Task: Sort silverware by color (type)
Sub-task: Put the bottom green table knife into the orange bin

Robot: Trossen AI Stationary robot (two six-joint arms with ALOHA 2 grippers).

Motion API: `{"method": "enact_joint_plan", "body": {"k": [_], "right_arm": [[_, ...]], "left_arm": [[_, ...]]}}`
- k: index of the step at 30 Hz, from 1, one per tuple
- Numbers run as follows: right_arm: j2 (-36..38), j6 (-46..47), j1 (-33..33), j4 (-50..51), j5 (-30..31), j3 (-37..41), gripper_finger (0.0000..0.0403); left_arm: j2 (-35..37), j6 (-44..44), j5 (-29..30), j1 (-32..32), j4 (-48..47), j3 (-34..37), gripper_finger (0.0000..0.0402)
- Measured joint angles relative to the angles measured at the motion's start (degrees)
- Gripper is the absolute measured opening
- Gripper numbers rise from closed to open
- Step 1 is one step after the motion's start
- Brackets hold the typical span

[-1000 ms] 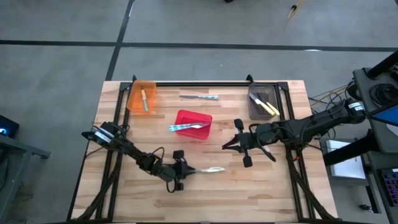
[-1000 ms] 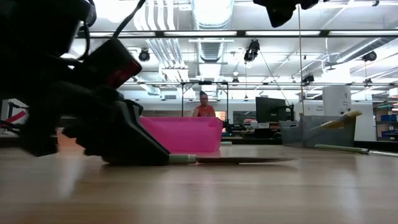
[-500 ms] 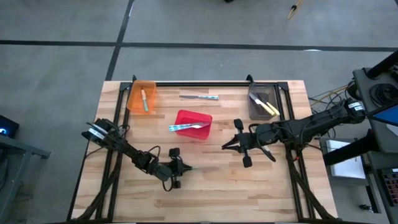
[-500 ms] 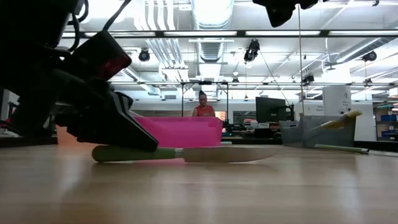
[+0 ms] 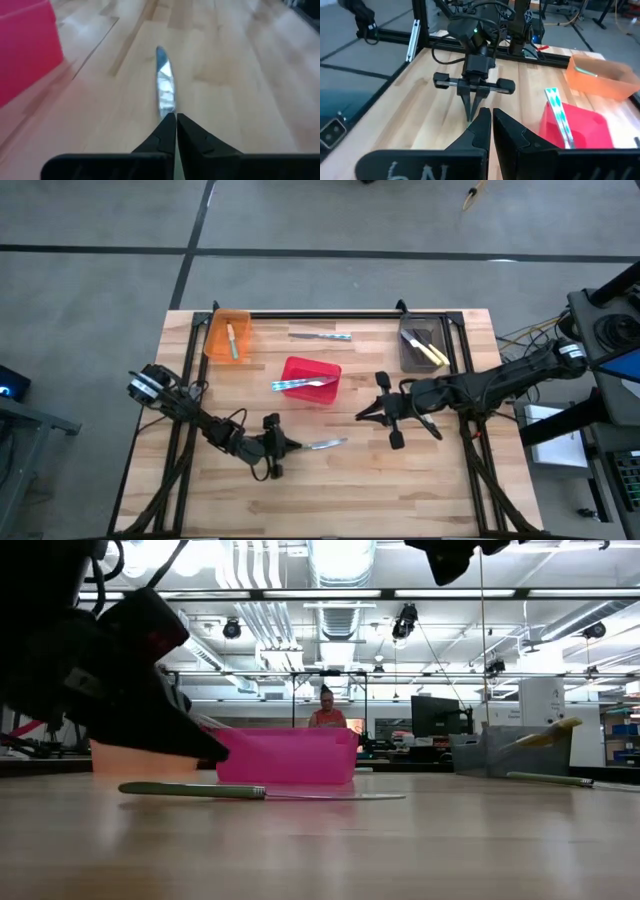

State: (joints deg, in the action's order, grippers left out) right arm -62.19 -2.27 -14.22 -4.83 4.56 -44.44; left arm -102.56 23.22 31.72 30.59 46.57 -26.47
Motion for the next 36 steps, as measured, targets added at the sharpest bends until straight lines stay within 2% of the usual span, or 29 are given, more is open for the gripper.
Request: {"method": "enact_joint_plan", "body": {"k": [4,10,20,22,29,32,36], "right_arm": [[-3.48,2.69,0.0,-4.21,0.0,-0.04,0.0009],[-11.1,0.5,0.57,-4.99,0.14,-3.69,0.0009],[-20.97,-12.86,1.88,-1.88,0.08,-16.4,0.0009],[-22.48,-12.21,1.88,0.16,-0.07,-19.2,0.0009],[-25.38,-3.68,0.99,19.26,-0.65,-25.35,0.0009],[-25.54,-0.76,-0.24,20.85,-1.36,-24.41,0.0009],[-25.54,0.87,-2.67,19.28,-2.03,-21.44,0.0009]], "left_arm": [[0.22,-0.15,-0.32,0.29,-1.95,-2.1,0.0001],[2.21,0.71,-0.99,2.58,-7.12,-3.83,0.0001],[4.28,2.93,-0.91,4.09,-8.07,-3.83,0.0],[4.28,2.94,-0.91,4.13,-8.17,-3.83,0.0],[4.28,3.15,-0.69,4.13,-8.15,-3.83,0.0],[4.28,2.13,-0.45,4.09,-8.12,-4.3,0.0005],[4.22,0.81,1.25,4.11,-8.09,-6.47,0.0034]]}}
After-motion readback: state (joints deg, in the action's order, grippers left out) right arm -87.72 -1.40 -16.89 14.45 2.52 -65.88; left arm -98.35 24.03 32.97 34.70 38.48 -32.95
